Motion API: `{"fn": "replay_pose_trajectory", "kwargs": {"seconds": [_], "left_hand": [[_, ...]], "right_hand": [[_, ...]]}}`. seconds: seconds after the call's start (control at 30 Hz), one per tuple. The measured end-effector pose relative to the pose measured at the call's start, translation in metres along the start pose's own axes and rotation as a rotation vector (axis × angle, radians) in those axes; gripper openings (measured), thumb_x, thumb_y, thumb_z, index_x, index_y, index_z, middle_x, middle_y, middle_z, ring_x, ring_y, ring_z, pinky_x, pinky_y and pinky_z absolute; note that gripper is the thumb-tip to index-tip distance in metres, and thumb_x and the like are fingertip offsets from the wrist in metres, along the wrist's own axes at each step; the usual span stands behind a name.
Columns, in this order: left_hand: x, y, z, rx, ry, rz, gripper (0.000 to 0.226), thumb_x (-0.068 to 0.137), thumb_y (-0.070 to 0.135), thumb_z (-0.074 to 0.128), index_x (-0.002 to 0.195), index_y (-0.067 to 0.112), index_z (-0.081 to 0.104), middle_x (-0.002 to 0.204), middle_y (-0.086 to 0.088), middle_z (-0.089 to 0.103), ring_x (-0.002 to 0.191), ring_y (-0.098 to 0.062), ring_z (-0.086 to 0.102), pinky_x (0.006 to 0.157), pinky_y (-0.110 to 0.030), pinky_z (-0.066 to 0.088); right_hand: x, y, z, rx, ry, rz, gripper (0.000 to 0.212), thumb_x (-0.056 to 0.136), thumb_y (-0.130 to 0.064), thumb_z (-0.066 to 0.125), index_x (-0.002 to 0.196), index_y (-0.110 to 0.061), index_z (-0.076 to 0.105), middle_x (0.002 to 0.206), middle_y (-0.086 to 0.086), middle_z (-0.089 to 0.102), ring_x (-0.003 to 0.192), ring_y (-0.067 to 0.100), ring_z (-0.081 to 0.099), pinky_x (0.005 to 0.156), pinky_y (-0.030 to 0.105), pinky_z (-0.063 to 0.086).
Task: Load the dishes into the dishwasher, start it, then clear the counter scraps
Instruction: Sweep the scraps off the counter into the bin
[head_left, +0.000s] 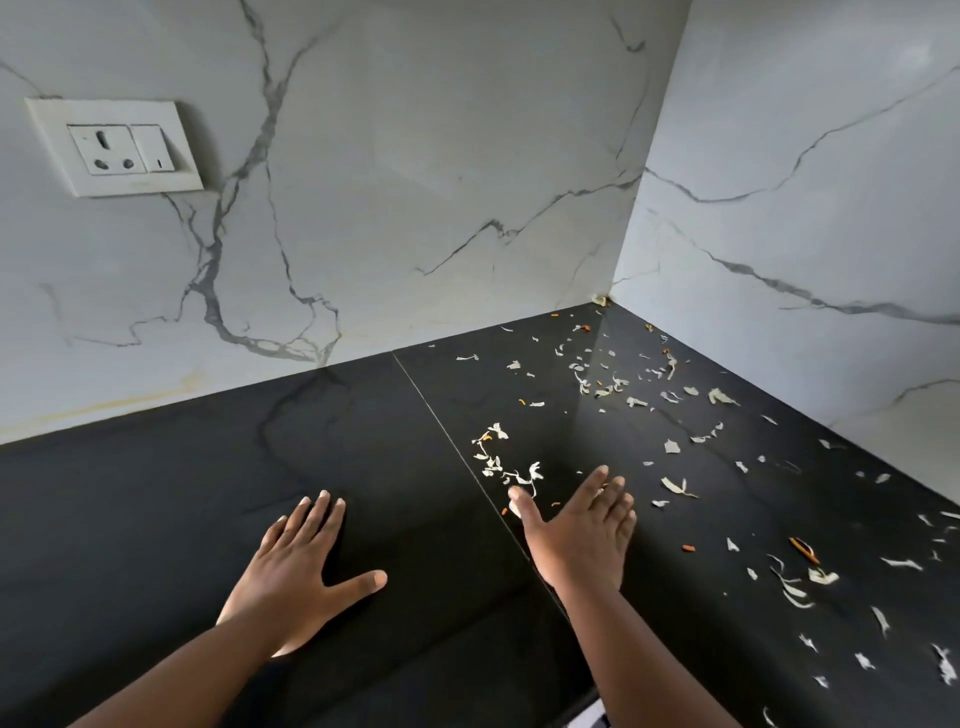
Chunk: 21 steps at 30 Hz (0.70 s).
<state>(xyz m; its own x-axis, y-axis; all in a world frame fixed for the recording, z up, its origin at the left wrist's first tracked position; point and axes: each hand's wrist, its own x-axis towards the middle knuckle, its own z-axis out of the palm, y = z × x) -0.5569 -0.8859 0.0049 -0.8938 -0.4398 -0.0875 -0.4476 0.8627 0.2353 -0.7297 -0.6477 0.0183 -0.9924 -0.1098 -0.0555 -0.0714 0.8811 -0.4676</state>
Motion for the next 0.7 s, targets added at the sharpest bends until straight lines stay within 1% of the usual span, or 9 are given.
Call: {"fn": "replay_pose_trajectory", "kwargs": {"seconds": [0.07,0.1,0.17,0.27,0.33,0.43,0.53,0.6,0.7], "left_hand": [[-0.001,0.001,-0.003,-0.01,-0.009,-0.008,0.113,0.062,0.095,0.019,0.151,0.031,-0.008,0.154,0.016,-0.02,0.141,-0.002,-0.023,0.119,-0.029,-0.009],[-0.001,0.002,-0.004,-0.013,-0.009,-0.011,0.113,0.062,0.094,0.02,0.151,0.031,-0.007,0.154,0.016,-0.02,0.141,-0.002,-0.023,0.118,-0.028,-0.009],[-0.002,0.004,-0.004,-0.014,-0.016,-0.015,0.111,0.063,0.094,0.02,0.15,0.031,-0.009,0.154,0.016,-0.02,0.141,-0.002,-0.023,0.118,-0.028,-0.01],[-0.002,0.003,-0.005,0.015,-0.03,-0.017,0.109,0.065,0.093,0.02,0.149,0.032,-0.011,0.154,0.016,-0.021,0.141,-0.002,-0.024,0.118,-0.027,-0.01],[-0.002,0.003,-0.004,0.028,-0.038,-0.019,0.108,0.065,0.093,0.02,0.149,0.032,-0.013,0.153,0.016,-0.021,0.14,-0.002,-0.024,0.117,-0.026,-0.011],[-0.001,0.003,-0.002,0.025,-0.04,-0.012,0.11,0.062,0.095,0.016,0.147,0.033,-0.015,0.154,0.015,-0.021,0.14,-0.001,-0.025,0.117,-0.026,-0.011],[-0.002,0.006,-0.004,0.062,-0.051,-0.026,0.118,0.053,0.1,0.002,0.145,0.03,-0.021,0.154,0.013,-0.024,0.14,-0.004,-0.026,0.117,-0.028,-0.011],[0.001,0.018,-0.002,0.073,-0.05,-0.093,0.124,0.051,0.099,-0.002,0.149,0.025,-0.017,0.157,0.009,-0.021,0.143,-0.009,-0.024,0.119,-0.032,-0.01],[0.018,0.059,0.001,0.038,-0.02,-0.282,0.124,0.061,0.094,0.004,0.153,0.012,-0.007,0.161,-0.006,-0.012,0.147,-0.025,-0.015,0.12,-0.04,-0.005]], "right_hand": [[-0.001,0.011,-0.008,0.173,0.071,-0.032,0.114,0.076,-0.085,0.029,0.152,-0.008,-0.008,0.16,0.016,-0.005,0.148,0.027,-0.003,0.121,0.038,0.0],[-0.001,0.023,-0.012,0.177,0.104,-0.064,0.114,0.074,-0.085,0.029,0.152,-0.008,-0.005,0.161,0.014,-0.001,0.149,0.025,-0.001,0.12,0.036,0.002],[0.0,0.054,-0.023,-0.012,0.074,-0.152,0.12,0.069,-0.09,0.022,0.153,-0.009,-0.004,0.161,0.01,-0.001,0.148,0.024,-0.005,0.119,0.035,-0.001],[0.001,0.097,-0.039,-0.28,-0.094,-0.194,0.125,0.063,-0.096,0.011,0.153,-0.011,-0.01,0.161,0.007,-0.011,0.148,0.022,-0.013,0.118,0.036,-0.007],[0.001,0.108,-0.044,-0.345,-0.124,-0.208,0.12,0.066,-0.093,0.003,0.152,-0.011,-0.011,0.161,0.005,-0.014,0.147,0.021,-0.014,0.119,0.038,-0.007],[0.004,0.109,-0.043,-0.358,-0.11,-0.221,0.107,0.074,-0.083,-0.003,0.152,-0.01,-0.01,0.161,0.005,-0.012,0.147,0.02,-0.014,0.12,0.039,-0.006],[0.004,0.109,-0.043,-0.374,-0.118,-0.23,0.101,0.074,-0.076,-0.011,0.151,-0.01,-0.011,0.161,0.006,-0.012,0.147,0.021,-0.014,0.12,0.039,-0.005],[0.006,0.11,-0.043,-0.375,-0.114,-0.232,0.102,0.072,-0.074,-0.013,0.151,-0.01,-0.01,0.161,0.006,-0.013,0.147,0.021,-0.014,0.12,0.039,-0.006],[0.009,0.111,-0.044,-0.385,-0.1,-0.238,0.101,0.073,-0.074,-0.013,0.151,-0.011,-0.011,0.16,0.004,-0.013,0.147,0.021,-0.014,0.119,0.038,-0.007]]}}
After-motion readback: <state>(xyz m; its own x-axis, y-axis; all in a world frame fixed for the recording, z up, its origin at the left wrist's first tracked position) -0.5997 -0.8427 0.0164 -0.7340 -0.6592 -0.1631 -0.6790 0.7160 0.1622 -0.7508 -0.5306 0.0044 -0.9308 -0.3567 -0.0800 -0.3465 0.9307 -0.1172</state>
